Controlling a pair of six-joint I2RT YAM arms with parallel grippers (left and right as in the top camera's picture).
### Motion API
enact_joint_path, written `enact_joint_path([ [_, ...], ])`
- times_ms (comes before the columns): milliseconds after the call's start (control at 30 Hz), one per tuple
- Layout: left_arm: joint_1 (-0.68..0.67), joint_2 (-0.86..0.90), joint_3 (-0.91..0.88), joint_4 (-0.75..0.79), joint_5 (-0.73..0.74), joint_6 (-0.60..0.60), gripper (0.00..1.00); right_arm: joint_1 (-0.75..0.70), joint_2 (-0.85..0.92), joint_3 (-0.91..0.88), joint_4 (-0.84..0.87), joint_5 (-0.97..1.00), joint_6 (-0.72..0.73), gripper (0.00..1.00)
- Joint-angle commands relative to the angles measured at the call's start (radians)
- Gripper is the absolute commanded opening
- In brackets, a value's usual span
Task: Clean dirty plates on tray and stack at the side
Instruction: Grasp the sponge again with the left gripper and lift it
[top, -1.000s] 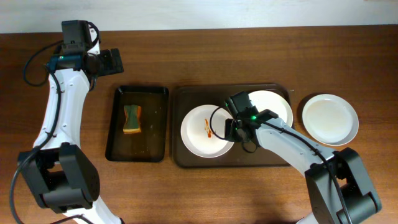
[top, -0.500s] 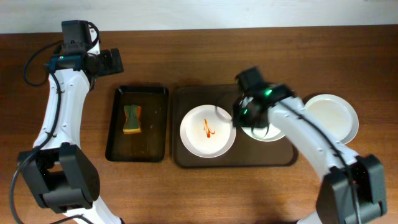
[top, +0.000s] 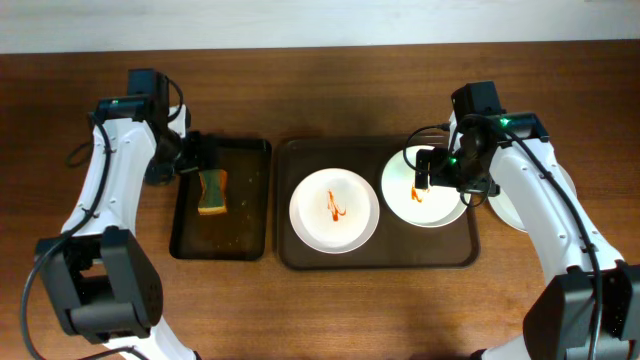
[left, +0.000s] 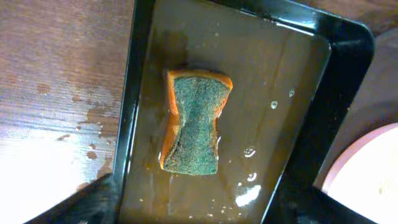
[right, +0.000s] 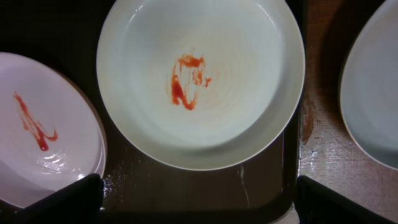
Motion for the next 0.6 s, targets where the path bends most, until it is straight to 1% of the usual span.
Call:
enact_joint_path([
  [0, -0.018, -0.010, -0.028, -0.001, 0.005, -0.009, 0.56, -0.006, -0.003, 0.003, -0.003, 0.009, -0.010, 0.98],
  [33, -0.033, -0.010, -0.061, 0.011, -0.018, -0.009, 0.59, -0.006, -0.003, 0.003, -0.003, 0.009, -0.010, 0.98],
  [67, -0.055, -0.010, -0.123, 0.077, -0.028, -0.008, 0.63, -0.006, -0.003, 0.003, -0.003, 0.009, -0.010, 0.98],
  [133, -0.066, -0.010, -0.202, 0.206, -0.057, 0.026, 0.61, -0.006, -0.003, 0.003, -0.003, 0.009, -0.010, 0.98],
  [200, -0.068, -0.008, -0.260, 0.318, -0.180, 0.026, 0.63, -0.006, -0.003, 0.003, -0.003, 0.009, -0.010, 0.98],
  [267, -0.068, -0.004, -0.347, 0.488, -0.185, 0.025, 0.67, -0.006, -0.003, 0.003, -0.003, 0.009, -0.010, 0.98],
  [333, -0.070, -0.004, -0.381, 0.533, -0.175, 0.025, 0.68, -0.006, -0.003, 0.003, -0.003, 0.009, -0.010, 0.98],
  [367, -0.082, -0.003, -0.410, 0.562, -0.173, 0.025, 0.70, -0.006, -0.003, 0.003, -0.003, 0.009, -0.010, 0.98],
  [400, -0.093, -0.002, -0.440, 0.605, -0.169, 0.025, 0.71, -0.006, -0.003, 0.003, -0.003, 0.009, -0.010, 0.98],
  [433, -0.104, -0.002, -0.482, 0.661, -0.166, 0.025, 0.68, -0.006, -0.003, 0.003, -0.003, 0.009, -0.010, 0.98],
  [467, -0.107, -0.002, -0.485, 0.663, -0.157, 0.025, 0.54, -0.006, -0.003, 0.003, -0.003, 0.009, -0.010, 0.98],
  [500, -0.111, -0.002, -0.485, 0.670, -0.149, 0.025, 0.37, -0.006, -0.003, 0.003, -0.003, 0.009, -0.010, 0.98],
  [533, -0.113, -0.002, -0.485, 0.672, -0.150, 0.025, 0.22, -0.006, -0.003, 0.003, -0.003, 0.009, -0.010, 0.98],
  [567, -0.113, -0.003, -0.481, 0.668, -0.150, 0.025, 0.31, -0.006, -0.003, 0.003, -0.003, 0.009, -0.010, 0.98],
])
